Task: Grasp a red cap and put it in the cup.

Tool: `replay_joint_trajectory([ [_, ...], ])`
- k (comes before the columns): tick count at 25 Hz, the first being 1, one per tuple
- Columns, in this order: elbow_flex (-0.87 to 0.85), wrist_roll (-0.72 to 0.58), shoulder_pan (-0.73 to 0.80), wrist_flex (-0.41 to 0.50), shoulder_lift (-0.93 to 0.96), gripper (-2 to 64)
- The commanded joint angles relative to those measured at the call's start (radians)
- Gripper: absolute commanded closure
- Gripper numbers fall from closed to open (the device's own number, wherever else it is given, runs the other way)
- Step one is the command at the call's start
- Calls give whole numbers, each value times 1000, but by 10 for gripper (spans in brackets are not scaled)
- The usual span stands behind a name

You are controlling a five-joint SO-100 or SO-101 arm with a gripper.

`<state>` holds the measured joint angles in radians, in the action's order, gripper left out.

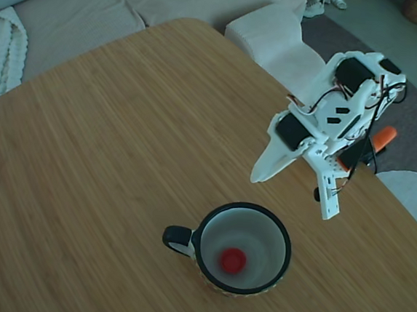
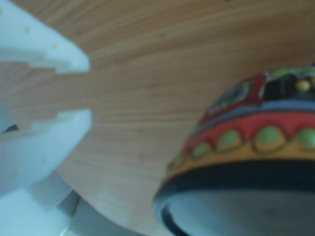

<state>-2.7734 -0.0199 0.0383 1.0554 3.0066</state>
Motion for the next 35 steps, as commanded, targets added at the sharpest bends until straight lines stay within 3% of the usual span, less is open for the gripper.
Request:
replay_joint_trajectory([
  [1,6,3,-5,-5,31,570],
  [15,-34,5,-48,3,156,570],
  [35,-38,-2,-46,5,163,569],
])
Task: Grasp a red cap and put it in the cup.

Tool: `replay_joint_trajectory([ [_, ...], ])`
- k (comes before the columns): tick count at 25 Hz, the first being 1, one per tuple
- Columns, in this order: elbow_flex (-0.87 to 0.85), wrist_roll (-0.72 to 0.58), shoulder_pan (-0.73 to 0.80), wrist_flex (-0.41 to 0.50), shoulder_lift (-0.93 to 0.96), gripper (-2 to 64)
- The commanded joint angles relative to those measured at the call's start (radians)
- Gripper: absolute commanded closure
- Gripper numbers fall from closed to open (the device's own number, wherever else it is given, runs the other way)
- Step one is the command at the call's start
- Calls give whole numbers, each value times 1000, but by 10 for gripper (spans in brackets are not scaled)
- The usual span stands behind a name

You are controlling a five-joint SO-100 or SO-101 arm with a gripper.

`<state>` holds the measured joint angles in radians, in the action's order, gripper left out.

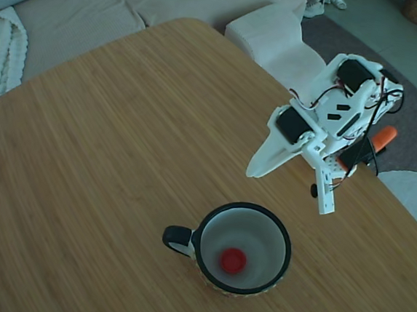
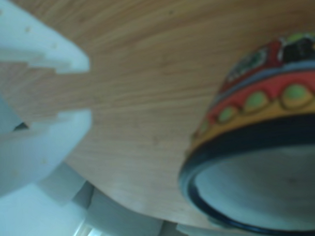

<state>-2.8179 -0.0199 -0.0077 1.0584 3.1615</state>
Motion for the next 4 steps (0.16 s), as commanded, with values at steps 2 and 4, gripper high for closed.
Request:
replay_joint_trajectory([
  [2,6,-2,0,2,8,569],
  [4,6,-2,0,2,8,569],
])
